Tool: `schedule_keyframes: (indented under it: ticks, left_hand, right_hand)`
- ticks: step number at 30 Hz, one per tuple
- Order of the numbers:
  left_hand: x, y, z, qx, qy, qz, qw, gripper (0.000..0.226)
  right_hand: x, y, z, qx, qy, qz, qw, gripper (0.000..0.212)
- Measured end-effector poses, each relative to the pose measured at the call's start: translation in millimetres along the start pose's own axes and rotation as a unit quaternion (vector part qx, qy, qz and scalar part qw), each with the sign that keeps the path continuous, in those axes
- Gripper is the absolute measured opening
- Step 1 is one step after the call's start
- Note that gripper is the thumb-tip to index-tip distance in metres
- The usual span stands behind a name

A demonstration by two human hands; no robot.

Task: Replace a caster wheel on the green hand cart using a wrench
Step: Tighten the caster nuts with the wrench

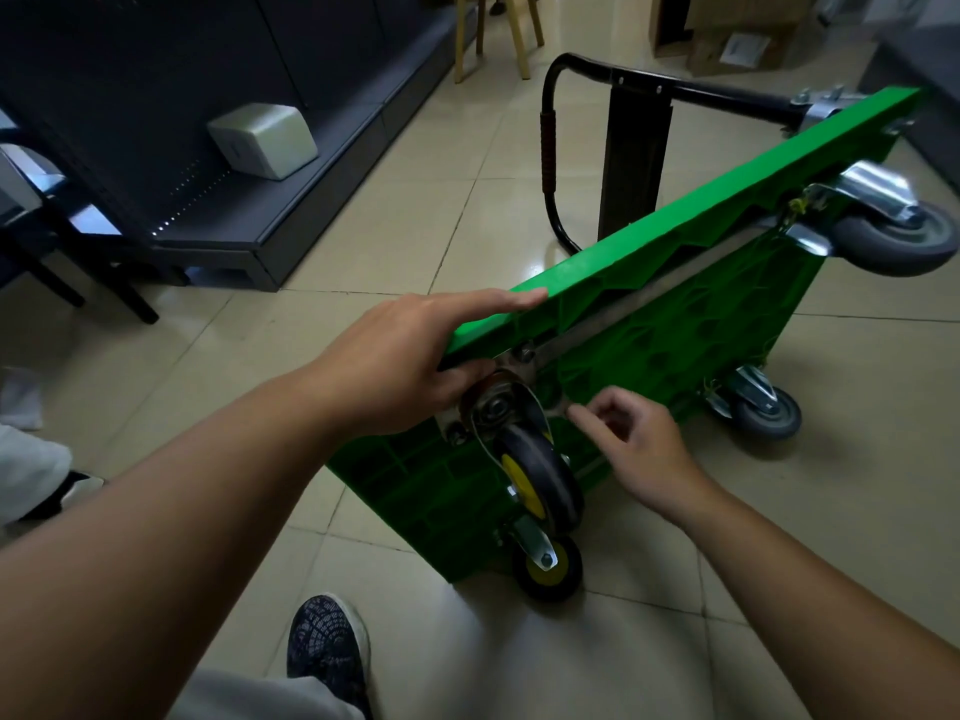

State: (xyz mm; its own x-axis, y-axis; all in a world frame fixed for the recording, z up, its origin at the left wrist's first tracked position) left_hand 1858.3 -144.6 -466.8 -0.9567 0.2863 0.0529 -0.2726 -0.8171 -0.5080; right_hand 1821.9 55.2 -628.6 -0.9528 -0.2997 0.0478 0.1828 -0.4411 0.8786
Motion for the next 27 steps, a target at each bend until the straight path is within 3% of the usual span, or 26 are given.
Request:
schedule_keyframes:
  ticks: [3,5,8,11,19,24,27]
  left_hand:
    - [-0.9,-1.3,-0.2,0.002,-0.007,-0.008,1.000,0.073]
    - [-0.3,-1.4,-0.6,0.006,-0.009,-0.009,1.000,0.073]
    - [-0.6,-2.4,0.3,0.005,-0.013,-0.013,1.000,0.073]
    - [-1.1,-4.2,0.1,0.006,-0.017,-0.018,1.000,0.074]
    - [-1.3,-4.5,0.4,0.007,-0.015,-0.013,1.000,0.074]
    - [-1.3,-4.1,0.1,0.010,-0.013,-0.005,1.000,0.074]
    - [-2.0,-6.0,0.3,0.008,-0.013,-0.003,1.000,0.073]
  right_hand:
    - [5.2,-1.4,38.7,-0.280,-0.027,0.054,0.958,0.034]
    - [13.6,31.9,64.8,-0.355,-0.091,0.142,0.920,0.041]
    - [18.1,97.8,89.3,-0.399,-0.180,0.292,0.850,0.039]
    - [15.2,135.6,88.6,-0.432,-0.198,0.359,0.803,0.036]
    - [11.4,150.4,75.7,-0.467,-0.209,0.370,0.776,0.040]
    - [14.1,172.3,73.4,-0.516,-0.173,0.441,0.714,0.031]
    - [15.2,169.2,73.5,-0.525,-0.144,0.452,0.707,0.027]
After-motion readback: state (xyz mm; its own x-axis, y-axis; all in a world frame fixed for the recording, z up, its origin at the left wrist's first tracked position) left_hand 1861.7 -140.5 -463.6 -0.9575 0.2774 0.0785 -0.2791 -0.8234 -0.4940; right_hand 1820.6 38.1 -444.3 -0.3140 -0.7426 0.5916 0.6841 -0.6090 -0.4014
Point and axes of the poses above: each hand's wrist, its own x-axis towards the middle knuckle, its own z-axis out of the back of the hand, y = z × x, the point moved 7 cm from there along x, towards the middle knuckle, and after that the axes turned 13 degrees about -x, right-handed, at the moved point
